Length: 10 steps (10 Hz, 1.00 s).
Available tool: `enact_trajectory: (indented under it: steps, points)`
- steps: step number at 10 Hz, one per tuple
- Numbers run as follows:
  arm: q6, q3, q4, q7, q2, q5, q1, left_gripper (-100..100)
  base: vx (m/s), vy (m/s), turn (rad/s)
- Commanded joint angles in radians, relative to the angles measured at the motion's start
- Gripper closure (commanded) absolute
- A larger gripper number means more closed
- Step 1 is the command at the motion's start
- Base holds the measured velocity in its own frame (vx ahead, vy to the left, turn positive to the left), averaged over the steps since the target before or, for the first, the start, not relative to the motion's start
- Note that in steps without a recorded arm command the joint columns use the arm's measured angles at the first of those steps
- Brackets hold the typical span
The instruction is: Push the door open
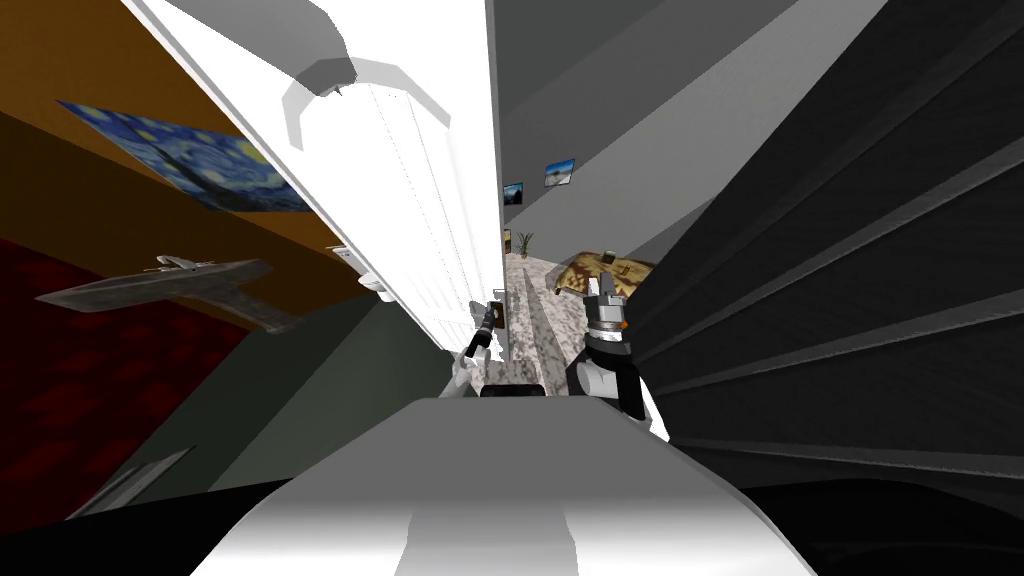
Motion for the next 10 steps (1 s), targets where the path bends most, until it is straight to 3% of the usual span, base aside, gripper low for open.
enact_trajectory:
  steps: [1, 2, 7, 8, 10]
  points:
    - [-0.001, 0.0, -0.001, 0.001, -0.001, 0.0, -0.001, 100, 0.0, 0.0, 0.0]
    - [0.002, -0.009, -0.005, -0.005, 0.013, 0.004, 0.005, 100, 0.136, -0.001, 0.169]
    - [0.006, -0.036, -0.023, -0.023, 0.042, 0.019, 0.02, 100, 0.225, -0.006, 0.197]
    - [0.008, -0.041, -0.026, -0.026, 0.047, 0.016, 0.025, -100, 0.02, 0.034, 0.12]
    - [0.011, -0.046, -0.031, -0.029, 0.047, 0.016, 0.029, -100, -0.172, 0.063, -0.028]
